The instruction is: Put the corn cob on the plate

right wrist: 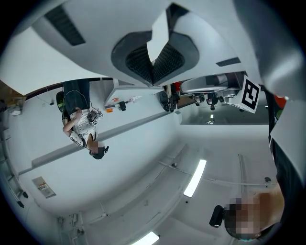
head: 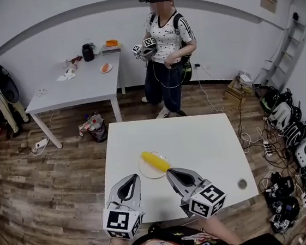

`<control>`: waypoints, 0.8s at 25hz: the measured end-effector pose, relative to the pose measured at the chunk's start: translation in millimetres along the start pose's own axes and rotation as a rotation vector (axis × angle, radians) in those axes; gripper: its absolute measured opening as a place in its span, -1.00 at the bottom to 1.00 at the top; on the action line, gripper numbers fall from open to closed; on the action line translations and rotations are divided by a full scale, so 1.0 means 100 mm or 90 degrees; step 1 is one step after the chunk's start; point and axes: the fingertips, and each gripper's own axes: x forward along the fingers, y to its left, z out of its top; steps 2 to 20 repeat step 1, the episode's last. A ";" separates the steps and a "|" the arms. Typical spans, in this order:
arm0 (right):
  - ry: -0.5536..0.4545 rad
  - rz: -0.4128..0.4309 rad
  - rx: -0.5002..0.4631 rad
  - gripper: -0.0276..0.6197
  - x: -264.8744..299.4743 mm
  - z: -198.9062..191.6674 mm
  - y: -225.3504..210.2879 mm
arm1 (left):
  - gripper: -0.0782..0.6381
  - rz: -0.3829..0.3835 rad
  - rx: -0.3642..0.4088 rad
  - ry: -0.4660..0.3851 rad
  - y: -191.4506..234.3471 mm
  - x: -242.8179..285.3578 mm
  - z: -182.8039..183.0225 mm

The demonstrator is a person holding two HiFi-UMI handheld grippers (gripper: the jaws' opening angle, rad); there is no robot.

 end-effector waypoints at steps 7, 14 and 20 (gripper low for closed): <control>-0.001 -0.002 -0.002 -0.87 0.00 0.00 -0.01 | -0.81 -0.001 0.004 -0.003 0.00 0.01 0.01; -0.001 -0.002 -0.002 -0.87 0.00 0.00 -0.01 | -0.81 -0.001 0.004 -0.003 0.00 0.01 0.01; -0.001 -0.002 -0.002 -0.87 0.00 0.00 -0.01 | -0.81 -0.001 0.004 -0.003 0.00 0.01 0.01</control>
